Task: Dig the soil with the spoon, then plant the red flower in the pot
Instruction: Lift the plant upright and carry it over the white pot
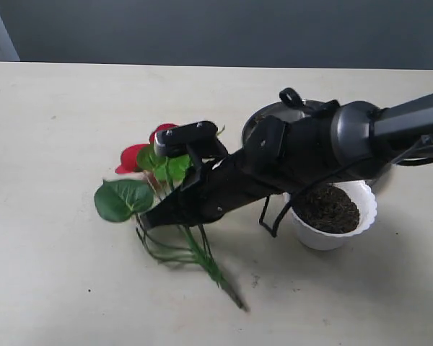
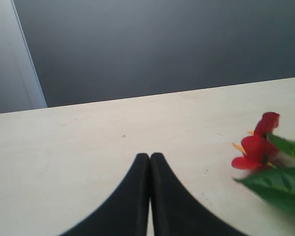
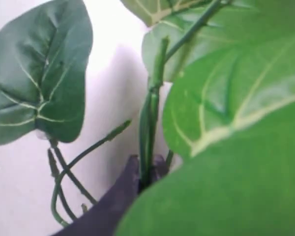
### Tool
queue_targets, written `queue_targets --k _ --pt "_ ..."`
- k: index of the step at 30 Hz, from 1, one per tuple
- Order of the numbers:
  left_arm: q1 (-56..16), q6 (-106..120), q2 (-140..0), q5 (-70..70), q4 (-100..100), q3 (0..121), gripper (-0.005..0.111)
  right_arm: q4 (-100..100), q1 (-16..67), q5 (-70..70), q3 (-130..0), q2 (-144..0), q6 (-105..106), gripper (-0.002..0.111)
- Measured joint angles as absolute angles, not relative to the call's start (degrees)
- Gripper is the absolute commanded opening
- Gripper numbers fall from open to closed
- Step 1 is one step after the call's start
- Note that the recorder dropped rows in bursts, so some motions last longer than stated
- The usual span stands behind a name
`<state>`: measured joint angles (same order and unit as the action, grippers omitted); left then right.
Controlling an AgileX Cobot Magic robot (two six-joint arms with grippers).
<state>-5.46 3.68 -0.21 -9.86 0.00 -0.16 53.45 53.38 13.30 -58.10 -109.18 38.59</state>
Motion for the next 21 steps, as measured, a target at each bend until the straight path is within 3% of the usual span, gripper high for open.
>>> queue_targets --k 10,21 --pt "-5.46 3.68 -0.21 -9.86 0.00 -0.16 0.000 51.33 53.38 -8.78 -53.92 -88.32 39.00 0.000" --pt "-5.46 3.68 -0.21 -9.86 0.00 -0.16 0.000 51.30 53.38 -39.98 -28.70 -62.91 33.50 -0.001"
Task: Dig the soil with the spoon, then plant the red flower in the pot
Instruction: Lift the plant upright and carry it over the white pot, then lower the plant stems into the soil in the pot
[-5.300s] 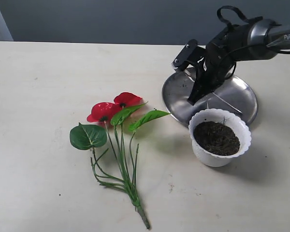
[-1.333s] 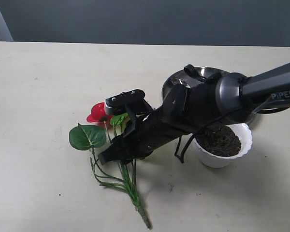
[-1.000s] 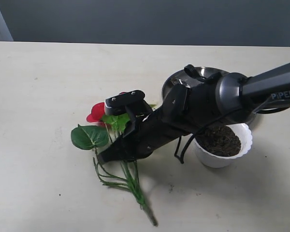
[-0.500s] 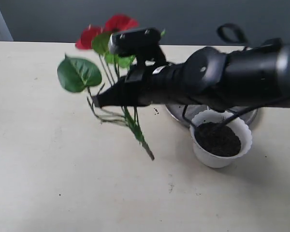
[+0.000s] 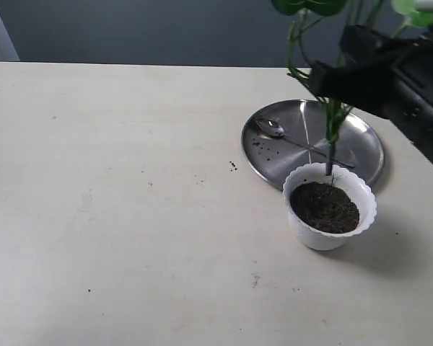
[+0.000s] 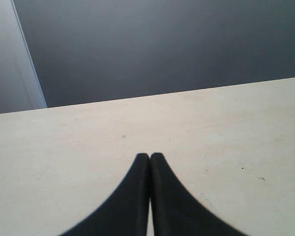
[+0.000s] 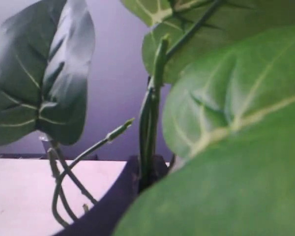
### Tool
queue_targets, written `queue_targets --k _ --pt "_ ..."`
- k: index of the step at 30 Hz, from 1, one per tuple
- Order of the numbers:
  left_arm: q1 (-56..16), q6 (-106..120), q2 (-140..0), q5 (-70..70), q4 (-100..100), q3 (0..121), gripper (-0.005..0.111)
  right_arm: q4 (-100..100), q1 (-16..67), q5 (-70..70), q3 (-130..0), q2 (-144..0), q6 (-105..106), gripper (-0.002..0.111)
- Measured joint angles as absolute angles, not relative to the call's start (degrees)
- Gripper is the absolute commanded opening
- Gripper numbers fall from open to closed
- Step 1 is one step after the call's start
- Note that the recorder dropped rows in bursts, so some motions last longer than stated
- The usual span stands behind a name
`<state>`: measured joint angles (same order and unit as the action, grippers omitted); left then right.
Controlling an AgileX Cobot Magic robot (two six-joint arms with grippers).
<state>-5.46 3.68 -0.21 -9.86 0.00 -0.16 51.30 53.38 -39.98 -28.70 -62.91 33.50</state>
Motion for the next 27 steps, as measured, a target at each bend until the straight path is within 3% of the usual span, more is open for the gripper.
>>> queue_targets --k 15,27 --pt "-5.46 3.68 -0.21 -9.86 0.00 -0.16 0.000 42.22 53.38 -53.47 -14.26 -55.52 22.84 -0.001" --pt "-5.46 3.68 -0.21 -9.86 0.00 -0.16 0.000 35.18 53.38 -65.28 -14.15 -71.69 16.57 -0.001"
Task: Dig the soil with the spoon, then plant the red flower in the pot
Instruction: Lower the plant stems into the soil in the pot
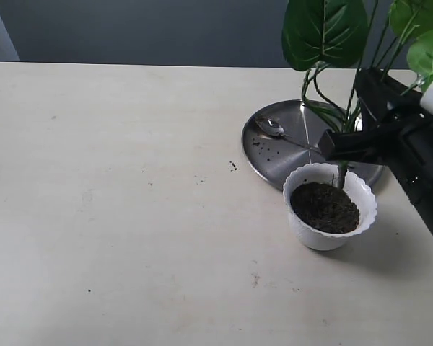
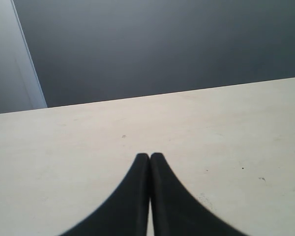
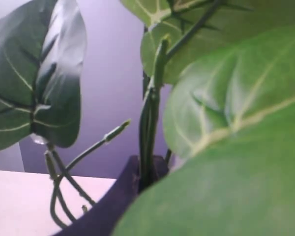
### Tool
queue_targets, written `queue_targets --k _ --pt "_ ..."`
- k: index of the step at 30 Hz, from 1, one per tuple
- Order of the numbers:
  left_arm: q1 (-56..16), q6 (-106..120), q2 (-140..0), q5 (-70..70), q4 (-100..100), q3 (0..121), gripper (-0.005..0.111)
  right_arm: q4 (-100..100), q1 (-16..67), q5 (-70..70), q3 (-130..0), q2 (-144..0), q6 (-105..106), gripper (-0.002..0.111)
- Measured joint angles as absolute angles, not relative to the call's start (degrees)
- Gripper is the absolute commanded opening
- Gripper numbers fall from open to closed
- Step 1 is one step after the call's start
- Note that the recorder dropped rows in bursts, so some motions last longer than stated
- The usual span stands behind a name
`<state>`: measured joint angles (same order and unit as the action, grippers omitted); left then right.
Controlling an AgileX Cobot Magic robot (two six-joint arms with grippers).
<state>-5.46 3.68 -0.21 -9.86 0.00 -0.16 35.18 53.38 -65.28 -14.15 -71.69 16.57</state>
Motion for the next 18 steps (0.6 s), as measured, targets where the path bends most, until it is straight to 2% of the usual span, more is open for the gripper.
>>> queue_targets --k 10,18 --pt "-5.46 3.68 -0.21 -9.86 0.00 -0.16 0.000 34.62 53.38 -68.59 -14.15 -84.03 10.37 -0.001" --pt "-5.46 3.68 -0.21 -9.86 0.00 -0.16 0.000 33.61 53.38 -68.59 -14.15 -85.33 11.09 -0.001"
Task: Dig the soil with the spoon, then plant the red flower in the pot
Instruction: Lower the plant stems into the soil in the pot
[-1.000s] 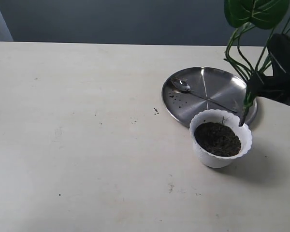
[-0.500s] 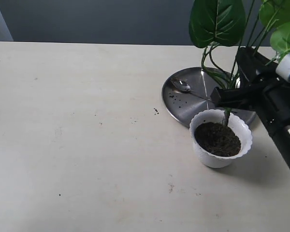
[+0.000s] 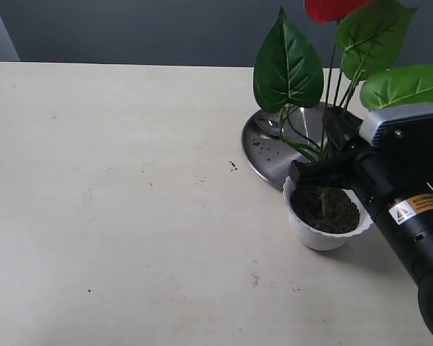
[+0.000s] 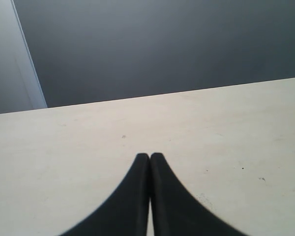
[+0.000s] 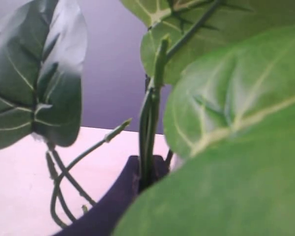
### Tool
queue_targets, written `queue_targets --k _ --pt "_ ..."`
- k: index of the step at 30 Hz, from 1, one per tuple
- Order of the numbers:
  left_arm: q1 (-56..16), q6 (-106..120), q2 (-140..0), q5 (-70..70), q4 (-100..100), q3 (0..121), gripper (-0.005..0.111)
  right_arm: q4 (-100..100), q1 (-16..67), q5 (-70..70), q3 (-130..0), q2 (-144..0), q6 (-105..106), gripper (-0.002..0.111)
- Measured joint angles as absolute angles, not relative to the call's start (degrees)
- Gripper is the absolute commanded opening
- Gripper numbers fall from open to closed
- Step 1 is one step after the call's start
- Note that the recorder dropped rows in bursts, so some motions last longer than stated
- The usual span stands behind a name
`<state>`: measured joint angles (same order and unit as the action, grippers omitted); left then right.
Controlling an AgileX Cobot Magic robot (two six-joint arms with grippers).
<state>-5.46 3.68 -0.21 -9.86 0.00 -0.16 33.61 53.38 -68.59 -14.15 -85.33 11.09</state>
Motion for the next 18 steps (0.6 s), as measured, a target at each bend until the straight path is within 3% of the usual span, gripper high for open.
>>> queue_targets --k 18 --pt "-5.46 3.68 -0.21 -9.86 0.00 -0.16 0.000 31.89 51.65 -68.59 -14.15 -85.42 11.16 -0.001"
